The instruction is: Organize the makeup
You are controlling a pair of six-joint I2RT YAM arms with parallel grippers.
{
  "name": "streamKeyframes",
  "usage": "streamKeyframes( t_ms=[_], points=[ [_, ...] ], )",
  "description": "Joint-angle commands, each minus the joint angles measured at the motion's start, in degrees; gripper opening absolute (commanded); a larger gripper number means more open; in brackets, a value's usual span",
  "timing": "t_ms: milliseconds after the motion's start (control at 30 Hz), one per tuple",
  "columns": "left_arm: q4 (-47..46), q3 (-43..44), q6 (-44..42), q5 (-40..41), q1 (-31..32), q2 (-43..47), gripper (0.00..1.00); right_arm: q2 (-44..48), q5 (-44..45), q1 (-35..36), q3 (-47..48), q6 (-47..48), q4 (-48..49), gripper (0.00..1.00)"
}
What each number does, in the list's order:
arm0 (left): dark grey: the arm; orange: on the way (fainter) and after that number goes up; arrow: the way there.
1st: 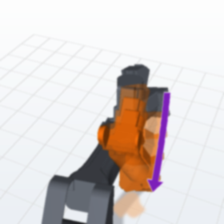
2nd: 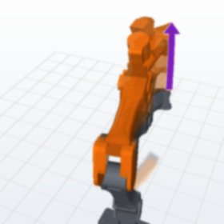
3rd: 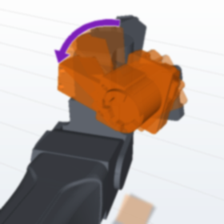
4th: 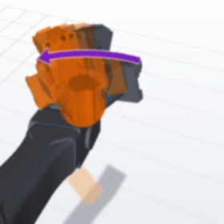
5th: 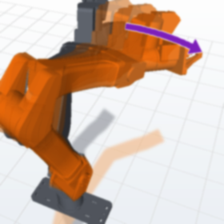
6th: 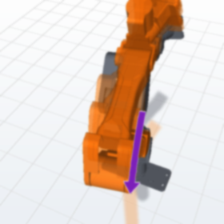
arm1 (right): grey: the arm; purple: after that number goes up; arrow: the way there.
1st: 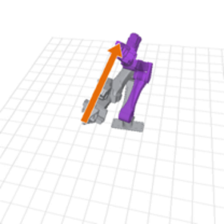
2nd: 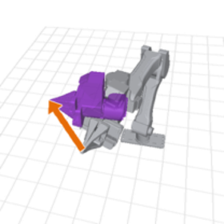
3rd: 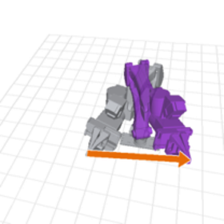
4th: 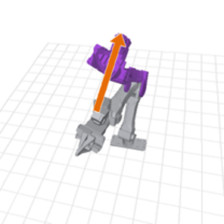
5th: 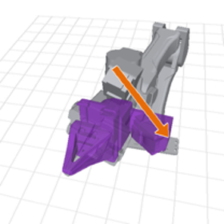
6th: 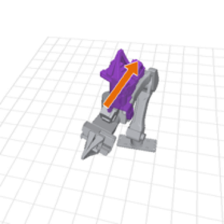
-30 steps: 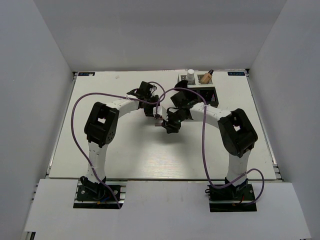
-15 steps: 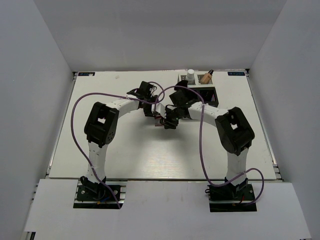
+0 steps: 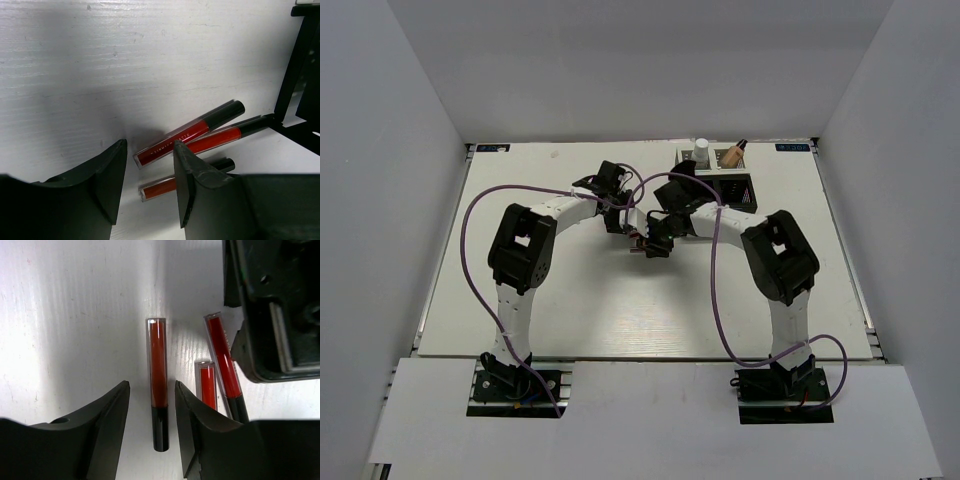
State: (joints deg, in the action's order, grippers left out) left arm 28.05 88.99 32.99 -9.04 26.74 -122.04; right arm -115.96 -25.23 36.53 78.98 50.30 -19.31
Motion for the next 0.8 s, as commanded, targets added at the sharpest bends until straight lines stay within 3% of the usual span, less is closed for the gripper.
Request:
streamKeyframes(
  t_ms=[0, 167, 433, 500, 767],
  points=[
    [2.9, 1.1, -0.7, 2.0, 0.0, 0.5, 0.53, -1.5, -0.2, 0.5, 1.8, 0.8, -1.0, 0.47],
    [3.1, 1.2, -0.7, 2.0, 0.0, 0.5, 0.53, -2.5, 0.2, 0.5, 1.4, 1.2, -1.4, 0.43],
    [3.2, 1.4, -0.7, 2.4, -0.6, 0.5, 0.53, -0.6, -1.1, 0.8, -1.5, 3.3, -3.4, 0.06],
    [3.3, 1.4, -0.7, 2.3, -0.6, 0.5, 0.53, 0.5, -2.1, 0.8, -3.2, 4.0, -4.2, 0.01],
    [2.7, 0.9, -0.8, 2.0, -0.6, 0.4, 0.53, 10.0, -19.8, -1.5, -4.5, 12.3, -18.3, 0.0]
  ],
)
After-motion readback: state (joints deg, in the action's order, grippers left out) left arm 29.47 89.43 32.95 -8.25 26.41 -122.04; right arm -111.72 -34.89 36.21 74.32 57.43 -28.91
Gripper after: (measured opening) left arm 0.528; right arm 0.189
